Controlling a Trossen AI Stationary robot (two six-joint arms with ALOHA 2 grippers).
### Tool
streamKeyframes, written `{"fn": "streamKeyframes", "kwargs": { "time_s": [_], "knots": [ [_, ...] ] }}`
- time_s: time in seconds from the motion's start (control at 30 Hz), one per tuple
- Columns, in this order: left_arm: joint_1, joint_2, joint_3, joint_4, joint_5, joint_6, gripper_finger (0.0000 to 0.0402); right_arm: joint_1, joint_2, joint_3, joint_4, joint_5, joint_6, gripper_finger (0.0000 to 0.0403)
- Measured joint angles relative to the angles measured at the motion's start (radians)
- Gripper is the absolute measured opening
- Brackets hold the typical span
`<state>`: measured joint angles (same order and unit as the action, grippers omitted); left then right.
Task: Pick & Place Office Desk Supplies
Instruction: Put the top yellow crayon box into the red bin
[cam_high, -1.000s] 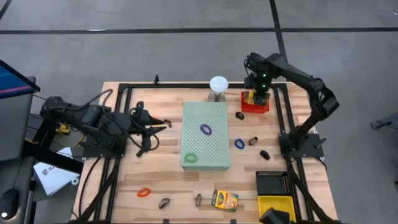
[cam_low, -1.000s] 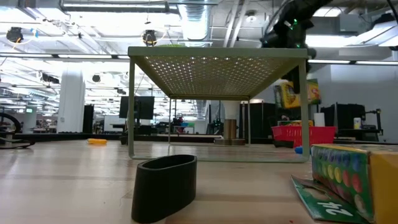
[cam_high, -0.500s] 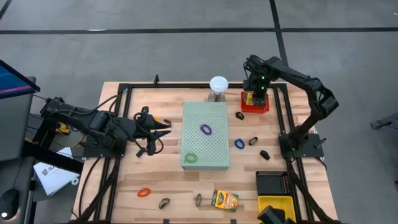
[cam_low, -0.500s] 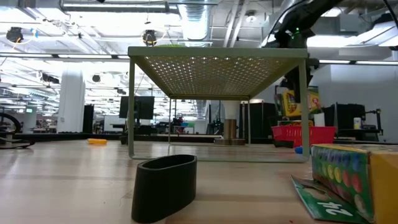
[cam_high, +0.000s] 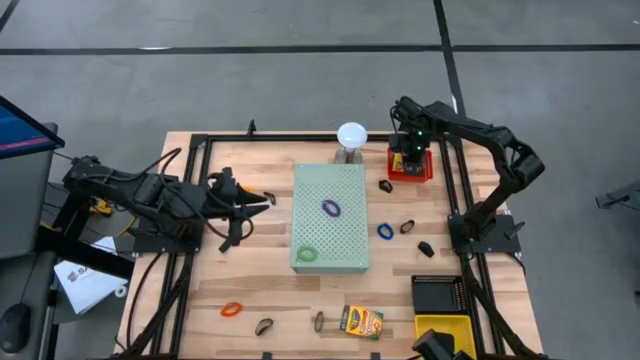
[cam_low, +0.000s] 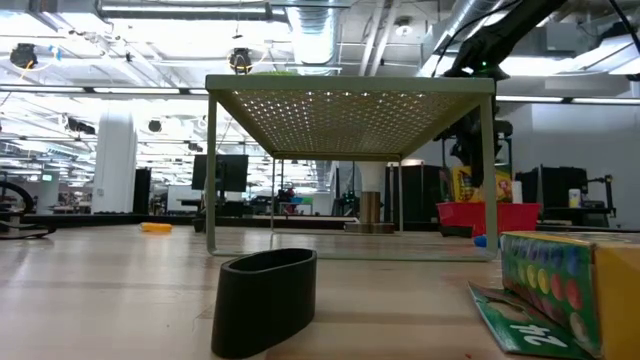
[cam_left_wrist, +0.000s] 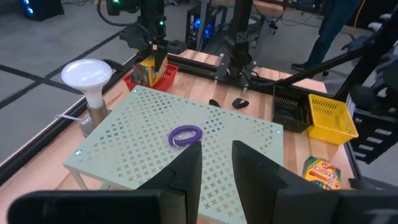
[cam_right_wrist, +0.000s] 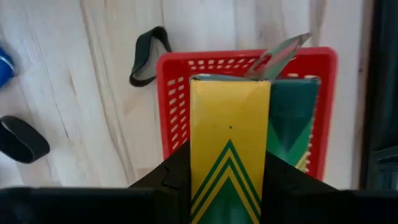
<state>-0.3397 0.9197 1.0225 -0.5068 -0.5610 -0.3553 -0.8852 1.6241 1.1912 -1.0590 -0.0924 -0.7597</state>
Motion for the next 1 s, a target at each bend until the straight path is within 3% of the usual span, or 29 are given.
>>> {"fn": "streamKeyframes", "kwargs": {
  "time_s": [0.17,0.37,0.83,1.0],
  "knots": [
    [0.000,-0.020,0.000,0.001,0.000,-0.020,0.0084,-0.015,0.000,-0.043,0.013,0.005,0.000,0.0109],
    [0.000,-0.023,0.000,0.002,0.000,-0.020,0.0084,-0.013,0.000,-0.056,0.050,0.093,0.018,0.0109],
    [0.000,-0.021,0.000,0.010,0.000,-0.020,0.0084,-0.014,0.000,-0.056,0.140,0.083,0.045,0.0109],
    [0.000,-0.021,0.000,0.011,0.000,-0.032,0.0084,-0.015,0.000,-0.056,0.173,0.093,0.069,0.0126]
  ]
}}
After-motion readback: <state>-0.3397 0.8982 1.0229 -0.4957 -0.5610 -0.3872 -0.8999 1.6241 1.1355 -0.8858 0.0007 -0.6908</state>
